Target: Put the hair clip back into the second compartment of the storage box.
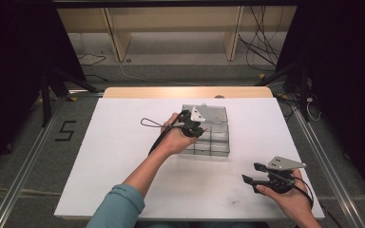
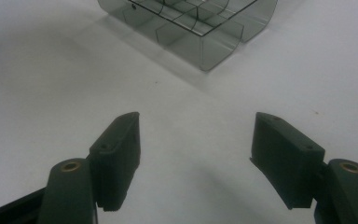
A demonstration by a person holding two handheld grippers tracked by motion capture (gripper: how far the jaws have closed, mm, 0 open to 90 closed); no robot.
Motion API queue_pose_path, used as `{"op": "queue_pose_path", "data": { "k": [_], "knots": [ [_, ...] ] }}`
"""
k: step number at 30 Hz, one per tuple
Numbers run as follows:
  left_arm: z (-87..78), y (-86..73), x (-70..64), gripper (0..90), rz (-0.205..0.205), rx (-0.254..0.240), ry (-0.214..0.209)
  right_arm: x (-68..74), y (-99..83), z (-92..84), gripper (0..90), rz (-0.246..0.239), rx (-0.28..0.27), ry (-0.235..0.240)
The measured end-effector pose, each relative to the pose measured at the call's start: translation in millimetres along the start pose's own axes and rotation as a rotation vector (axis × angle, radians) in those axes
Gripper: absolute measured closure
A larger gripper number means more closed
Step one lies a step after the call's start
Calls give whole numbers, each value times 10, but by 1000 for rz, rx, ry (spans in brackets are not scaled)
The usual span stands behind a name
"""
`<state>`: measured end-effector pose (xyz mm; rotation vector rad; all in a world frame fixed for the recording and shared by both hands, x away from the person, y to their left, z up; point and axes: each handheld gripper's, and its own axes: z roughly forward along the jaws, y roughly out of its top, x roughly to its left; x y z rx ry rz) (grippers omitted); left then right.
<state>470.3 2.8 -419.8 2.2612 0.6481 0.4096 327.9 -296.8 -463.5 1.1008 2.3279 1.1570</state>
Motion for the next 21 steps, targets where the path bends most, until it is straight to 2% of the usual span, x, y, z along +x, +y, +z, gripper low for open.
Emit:
{"op": "queue_pose_path", "data": {
  "k": [9, 21],
  "knots": [
    [44, 98, 22, 857, 12, 12, 4, -5, 0, -3, 335, -5, -2, 2],
    [164, 82, 56, 857, 10, 32, 17, -6, 2, -1, 334, -2, -2, 5]
  ]
}}
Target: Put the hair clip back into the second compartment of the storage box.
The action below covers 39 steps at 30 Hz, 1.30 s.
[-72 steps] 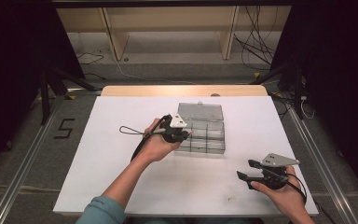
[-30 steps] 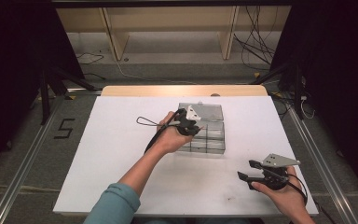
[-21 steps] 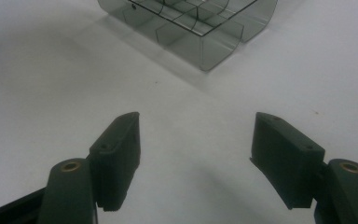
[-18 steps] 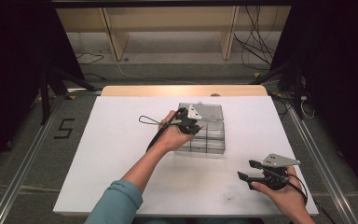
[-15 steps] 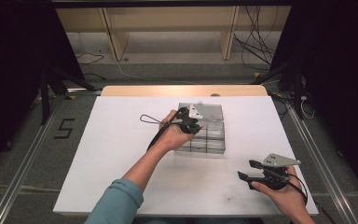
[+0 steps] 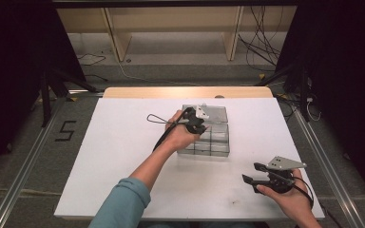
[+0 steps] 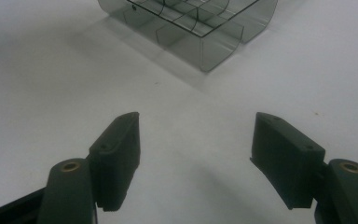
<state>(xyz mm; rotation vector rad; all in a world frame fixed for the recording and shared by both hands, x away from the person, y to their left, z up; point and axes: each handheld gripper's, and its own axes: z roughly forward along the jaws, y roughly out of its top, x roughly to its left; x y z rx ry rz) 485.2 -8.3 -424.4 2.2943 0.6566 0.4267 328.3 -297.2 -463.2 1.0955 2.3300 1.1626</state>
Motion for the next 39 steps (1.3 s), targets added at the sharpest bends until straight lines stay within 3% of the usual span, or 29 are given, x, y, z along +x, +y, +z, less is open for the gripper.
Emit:
{"op": "queue_pose_path", "data": {
  "k": [14, 39],
  "knots": [
    [140, -19, 23, 856, -3, 21, 7, -5, -2, 4, 333, 1, 1, 0],
    [249, -40, 16, 854, 9, 32, 28, -6, 1, -7, 330, 1, -4, 2]
  ]
}}
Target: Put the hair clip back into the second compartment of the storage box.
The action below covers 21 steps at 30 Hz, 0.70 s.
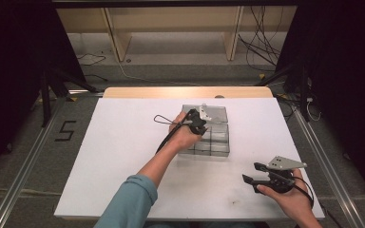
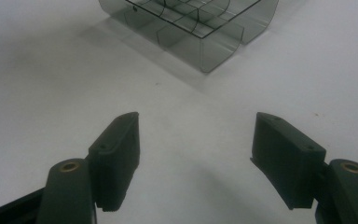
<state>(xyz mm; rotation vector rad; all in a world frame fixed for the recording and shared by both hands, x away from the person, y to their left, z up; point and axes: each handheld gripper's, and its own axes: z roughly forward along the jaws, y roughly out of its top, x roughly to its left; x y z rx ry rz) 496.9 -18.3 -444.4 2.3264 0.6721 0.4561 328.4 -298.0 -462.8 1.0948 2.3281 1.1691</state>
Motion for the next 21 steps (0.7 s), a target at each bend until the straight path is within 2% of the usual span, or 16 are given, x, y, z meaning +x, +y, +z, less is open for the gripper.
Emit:
{"op": "queue_pose_path", "data": {
  "k": [13, 21],
  "knots": [
    [36, -18, 5, 849, 11, 20, 0, 3, -2, 0, 326, -5, 5, 2],
    [-2, -46, 10, 789, -6, -1, 7, 1, -3, 7, 325, -7, 6, 3]
  ]
}}
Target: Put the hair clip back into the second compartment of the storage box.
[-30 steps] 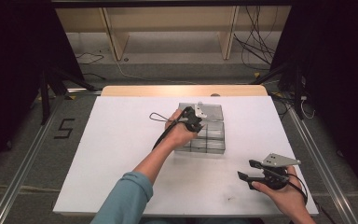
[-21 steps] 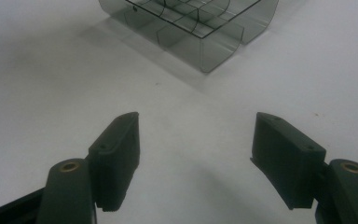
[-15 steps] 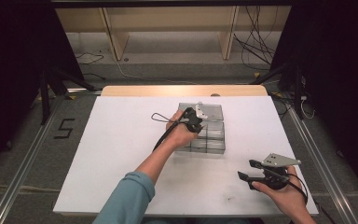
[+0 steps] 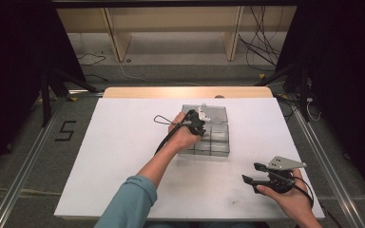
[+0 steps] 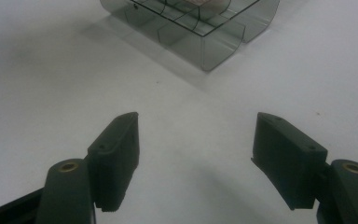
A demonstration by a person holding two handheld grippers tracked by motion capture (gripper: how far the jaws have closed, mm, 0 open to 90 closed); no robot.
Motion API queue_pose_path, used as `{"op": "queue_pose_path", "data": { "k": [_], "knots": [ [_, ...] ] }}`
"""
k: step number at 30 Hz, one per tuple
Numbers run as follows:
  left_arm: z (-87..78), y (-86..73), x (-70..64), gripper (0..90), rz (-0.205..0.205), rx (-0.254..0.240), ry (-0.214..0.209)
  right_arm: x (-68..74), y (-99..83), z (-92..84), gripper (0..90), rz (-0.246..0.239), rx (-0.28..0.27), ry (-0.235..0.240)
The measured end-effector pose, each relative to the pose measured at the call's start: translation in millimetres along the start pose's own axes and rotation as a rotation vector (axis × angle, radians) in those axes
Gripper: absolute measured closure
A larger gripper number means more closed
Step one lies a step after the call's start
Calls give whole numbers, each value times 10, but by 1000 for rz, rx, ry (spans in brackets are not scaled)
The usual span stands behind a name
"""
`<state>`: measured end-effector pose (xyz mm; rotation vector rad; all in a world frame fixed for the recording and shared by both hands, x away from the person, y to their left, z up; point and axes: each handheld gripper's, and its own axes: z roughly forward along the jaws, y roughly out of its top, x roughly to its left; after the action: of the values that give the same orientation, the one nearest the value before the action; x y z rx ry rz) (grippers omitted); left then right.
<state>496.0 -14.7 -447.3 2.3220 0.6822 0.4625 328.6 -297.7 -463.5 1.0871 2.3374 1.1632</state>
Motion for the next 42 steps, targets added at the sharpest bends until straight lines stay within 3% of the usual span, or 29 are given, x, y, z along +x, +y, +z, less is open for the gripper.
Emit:
{"op": "queue_pose_path", "data": {
  "k": [5, 8, 14, 16, 23, 29, 38, 42],
  "knots": [
    [-88, 18, -5, 735, -6, -25, 6, 0, 1, -4, 324, 1, -1, -1],
    [-160, 15, -2, 699, -55, -41, -20, -1, -2, 0, 324, 2, 2, -2],
    [-359, -68, -10, 553, -115, -81, -49, -5, -6, 3, 322, 8, 3, -2],
    [-422, -101, -11, 490, -127, -83, -25, -7, -5, 2, 322, 12, 2, -3],
    [-578, -216, -18, 405, -135, -114, -4, -19, -6, 9, 321, 20, 1, -4],
    [-692, -283, -21, 298, -130, -93, 50, -25, -6, 14, 321, 20, 2, -4],
    [-940, -545, 48, 219, -202, -112, 32, -30, -5, 22, 319, 22, 4, -4],
    [-1056, -675, 78, 209, -209, -118, 27, -26, 0, 30, 321, 21, 7, -3]
  ]
}}
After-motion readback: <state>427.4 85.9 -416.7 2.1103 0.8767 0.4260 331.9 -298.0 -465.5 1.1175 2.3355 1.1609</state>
